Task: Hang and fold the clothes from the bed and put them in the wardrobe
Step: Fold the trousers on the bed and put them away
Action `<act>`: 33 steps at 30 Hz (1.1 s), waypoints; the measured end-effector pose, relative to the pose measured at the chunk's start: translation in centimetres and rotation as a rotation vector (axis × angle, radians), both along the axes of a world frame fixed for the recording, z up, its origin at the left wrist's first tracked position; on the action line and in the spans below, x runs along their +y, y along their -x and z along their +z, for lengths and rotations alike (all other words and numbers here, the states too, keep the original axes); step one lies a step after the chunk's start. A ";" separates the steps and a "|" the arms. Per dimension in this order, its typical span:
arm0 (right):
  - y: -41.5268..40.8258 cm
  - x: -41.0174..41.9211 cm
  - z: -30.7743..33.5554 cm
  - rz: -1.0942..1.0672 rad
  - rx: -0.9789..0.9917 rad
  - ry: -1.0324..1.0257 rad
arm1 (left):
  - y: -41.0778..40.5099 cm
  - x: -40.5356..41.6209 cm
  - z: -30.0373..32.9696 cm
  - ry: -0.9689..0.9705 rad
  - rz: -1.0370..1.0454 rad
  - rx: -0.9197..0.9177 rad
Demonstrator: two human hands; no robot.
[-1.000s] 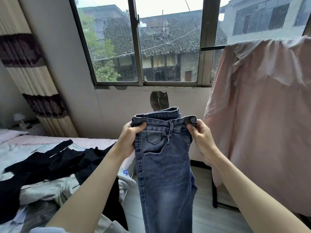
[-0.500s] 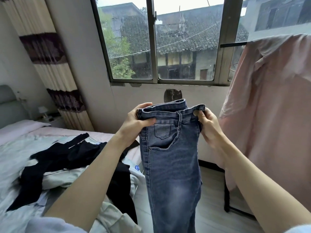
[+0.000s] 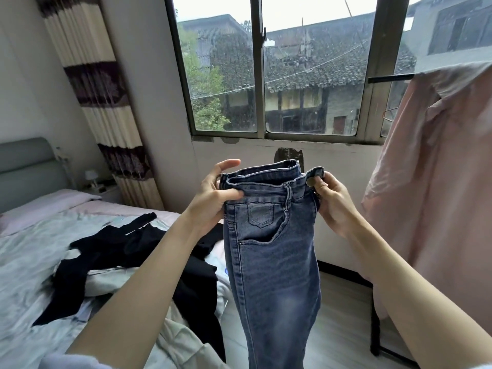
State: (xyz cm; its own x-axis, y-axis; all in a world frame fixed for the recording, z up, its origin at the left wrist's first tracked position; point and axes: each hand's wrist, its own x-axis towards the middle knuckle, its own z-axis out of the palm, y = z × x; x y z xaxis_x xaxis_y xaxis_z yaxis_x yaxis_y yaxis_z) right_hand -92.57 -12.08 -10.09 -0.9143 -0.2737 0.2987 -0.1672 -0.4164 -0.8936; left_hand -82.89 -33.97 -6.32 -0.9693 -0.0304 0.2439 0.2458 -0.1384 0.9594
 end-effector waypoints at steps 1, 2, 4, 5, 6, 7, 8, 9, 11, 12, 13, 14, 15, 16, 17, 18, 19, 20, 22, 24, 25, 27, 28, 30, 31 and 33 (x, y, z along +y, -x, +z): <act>-0.1 -0.3 -0.1 0.016 -0.011 0.000 | -0.2 0.0 -0.2 0.003 0.003 0.007; -0.2 -0.5 -0.2 0.028 -0.026 -0.008 | -0.3 -0.1 -0.3 0.007 0.011 0.013; -0.2 -1.0 -0.4 0.044 -0.053 -0.018 | -0.5 -0.2 -0.6 0.033 0.048 0.024; -0.2 -1.3 -0.5 0.045 -0.063 -0.016 | -0.5 -0.3 -0.7 0.039 0.077 0.030; -0.2 -1.5 -0.7 0.033 -0.066 -0.022 | -0.5 -0.4 -0.9 0.033 0.109 0.033; -0.3 -1.9 -0.9 0.021 -0.066 -0.027 | -0.4 -0.5 -1.0 0.018 0.145 0.034; -0.2 -2.1 -1.3 -0.001 -0.060 -0.035 | -0.4 -0.5 -1.2 0.005 0.178 0.034; -0.2 -2.4 -1.7 -0.009 -0.057 -0.039 | -0.4 -0.6 -1.5 -0.005 0.214 0.034; -0.1 -2.6 -3.0 0.014 -0.058 -0.039 | -0.4 -0.5 -2.1 0.001 0.281 0.039; 0.0 -2.6 -3.8 0.068 -0.068 -0.047 | -0.5 -0.5 -2.4 0.008 0.317 0.040; 0.1 -2.6 -4.6 0.134 -0.080 -0.062 | -0.6 -0.4 -2.7 0.008 0.344 0.041; 0.1 -2.6 -5.2 0.196 -0.078 -0.101 | -0.6 -0.3 -2.9 0.003 0.369 0.037; 0.0 -2.7 -5.8 0.239 -0.070 -0.146 | -0.8 -0.3 -3.2 0.001 0.399 0.028; -0.1 -2.9 -6.3 0.229 -0.055 -0.197 | -0.9 -0.3 -3.4 0.001 0.422 0.016; -0.2 -3.2 -6.5 0.176 -0.045 -0.235 | -1.2 -0.4 -3.5 0.003 0.436 0.002; -0.2 -3.6 -6.6 0.110 -0.040 -0.260 | -1.5 -0.6 -3.7 0.009 0.443 -0.010; -0.3 -4.2 -6.5 0.064 -0.034 -0.278 | -2.0 -0.8 -3.7 0.015 0.445 -0.019; -0.5 -4.7 -6.4 0.040 -0.029 -0.288 | -2.4 -1.1 -3.7 0.023 0.445 -0.026; -1.2 -6.4 -5.9 0.031 -0.013 -0.281 | -3.6 -1.9 -3.2 0.035 0.447 -0.035; -1.6 -8.2 -5.2 0.034 0.000 -0.264 | -5.1 -3.0 -2.6 0.046 0.449 -0.038; -1.8 -8.9 -4.8 0.028 0.008 -0.261 | -5.7 -3.3 -2.3 0.061 0.451 -0.037; -2.6 -11.0 -4.0 0.022 0.026 -0.244 | -7.3 -4.5 -1.7 0.091 0.489 -0.034; -3.1 -12.0 -3.6 0.024 0.031 -0.220 | -8.1 -5.2 -1.5 0.087 0.517 -0.033; -4.8 -15.0 -2.5 0.041 0.044 -0.163 | -10.4 -7.4 -1.1 0.046 0.576 -0.010; -5.7 -16.3 -2.1 0.036 0.061 -0.143 | -11.4 -8.3 -1.0 0.024 0.592 -0.002; -7.5 -19.1 -1.0 0.038 0.098 -0.113 | -13.6 -10.6 -0.7 -0.014 0.633 0.007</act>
State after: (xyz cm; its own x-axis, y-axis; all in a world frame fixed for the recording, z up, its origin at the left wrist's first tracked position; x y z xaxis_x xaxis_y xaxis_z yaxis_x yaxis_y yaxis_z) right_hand -85.11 -31.19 -11.10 -0.8707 -0.3446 0.3510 -0.2418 -0.3216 -0.9155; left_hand -69.30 -44.55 -7.01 -0.7609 -0.6007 0.2452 0.2901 0.0231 0.9567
